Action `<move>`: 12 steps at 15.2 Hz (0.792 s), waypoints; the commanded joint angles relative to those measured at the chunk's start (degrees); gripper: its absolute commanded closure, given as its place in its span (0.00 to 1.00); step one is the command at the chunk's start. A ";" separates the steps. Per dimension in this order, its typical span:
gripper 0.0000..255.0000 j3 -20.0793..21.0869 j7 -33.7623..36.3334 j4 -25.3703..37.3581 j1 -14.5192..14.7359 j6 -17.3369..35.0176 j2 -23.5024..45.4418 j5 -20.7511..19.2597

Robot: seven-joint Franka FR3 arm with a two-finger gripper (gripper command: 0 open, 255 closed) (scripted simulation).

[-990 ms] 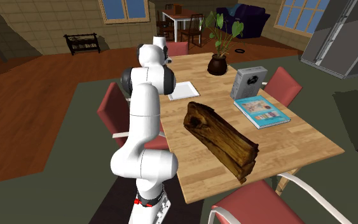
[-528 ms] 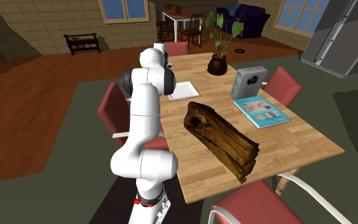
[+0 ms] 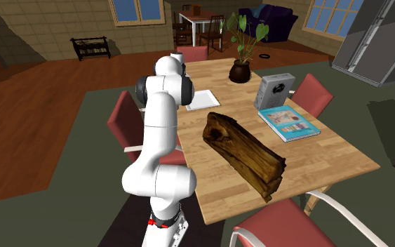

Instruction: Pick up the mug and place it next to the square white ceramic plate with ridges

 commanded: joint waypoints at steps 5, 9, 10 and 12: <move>1.00 0.00 0.00 -0.14 0.00 0.20 0.00 0.00; 0.00 0.00 -0.01 -0.17 0.00 0.21 -0.01 0.00; 0.00 0.00 -0.01 -0.17 0.00 0.21 -0.01 0.00; 0.00 0.01 -0.02 0.73 -0.06 -1.34 -0.66 0.03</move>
